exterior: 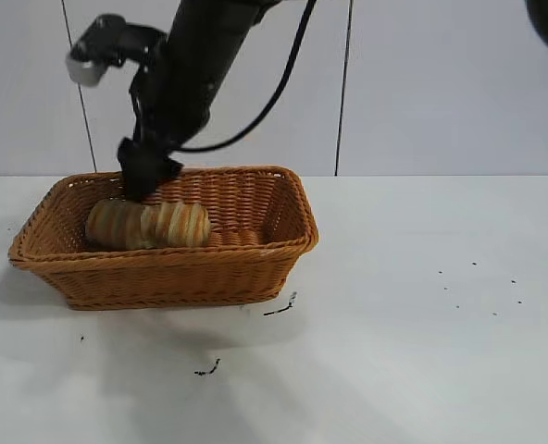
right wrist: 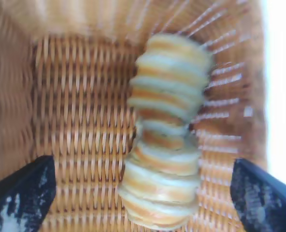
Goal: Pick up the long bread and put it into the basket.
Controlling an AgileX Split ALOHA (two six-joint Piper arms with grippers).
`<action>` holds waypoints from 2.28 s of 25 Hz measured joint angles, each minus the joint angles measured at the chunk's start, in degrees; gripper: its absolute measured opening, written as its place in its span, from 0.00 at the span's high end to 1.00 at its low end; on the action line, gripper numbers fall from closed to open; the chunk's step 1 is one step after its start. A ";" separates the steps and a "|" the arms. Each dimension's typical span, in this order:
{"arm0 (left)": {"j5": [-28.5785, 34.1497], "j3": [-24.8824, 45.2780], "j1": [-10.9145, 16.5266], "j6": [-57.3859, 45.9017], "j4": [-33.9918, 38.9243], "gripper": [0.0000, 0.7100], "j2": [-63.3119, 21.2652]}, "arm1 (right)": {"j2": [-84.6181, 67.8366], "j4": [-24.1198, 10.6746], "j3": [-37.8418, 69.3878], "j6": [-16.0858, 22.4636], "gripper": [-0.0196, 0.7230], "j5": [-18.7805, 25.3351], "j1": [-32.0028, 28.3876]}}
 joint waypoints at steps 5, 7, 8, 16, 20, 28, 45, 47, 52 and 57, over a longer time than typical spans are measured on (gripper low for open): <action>0.00 0.00 0.00 0.00 0.00 0.03 0.00 | 0.00 -1.80 0.00 11.52 0.06 1.58 -4.29; 0.00 0.00 0.00 0.00 0.00 0.03 0.00 | 0.00 -1.80 0.00 14.18 0.06 1.65 -7.26; 0.00 0.00 0.00 0.00 0.00 0.03 0.00 | 0.00 -1.80 0.00 14.99 0.06 1.88 -8.93; 0.00 0.00 0.00 0.00 0.00 0.03 0.00 | 0.00 -1.98 0.00 16.00 0.05 4.09 -22.02; 0.00 0.00 0.00 0.00 0.00 0.03 0.00 | 0.00 -2.03 0.00 16.00 0.05 5.13 -28.09; 0.00 0.00 0.00 0.00 0.00 0.03 0.00 | -0.73 -1.58 0.00 16.18 0.05 7.96 -35.14; 0.00 0.00 0.00 0.00 0.00 0.03 0.00 | -9.25 -1.45 6.83 17.66 0.05 13.37 -35.21; 0.00 0.00 0.00 0.00 0.00 0.03 0.00 | -13.22 -1.90 11.04 17.66 0.05 13.39 -35.21; 0.00 0.00 0.00 0.00 0.00 0.03 0.00 | -25.12 -2.09 24.91 17.66 0.05 13.33 -35.21; 0.00 0.00 0.00 0.00 0.00 0.03 0.00 | -38.29 -2.19 40.10 17.60 0.05 13.33 -35.21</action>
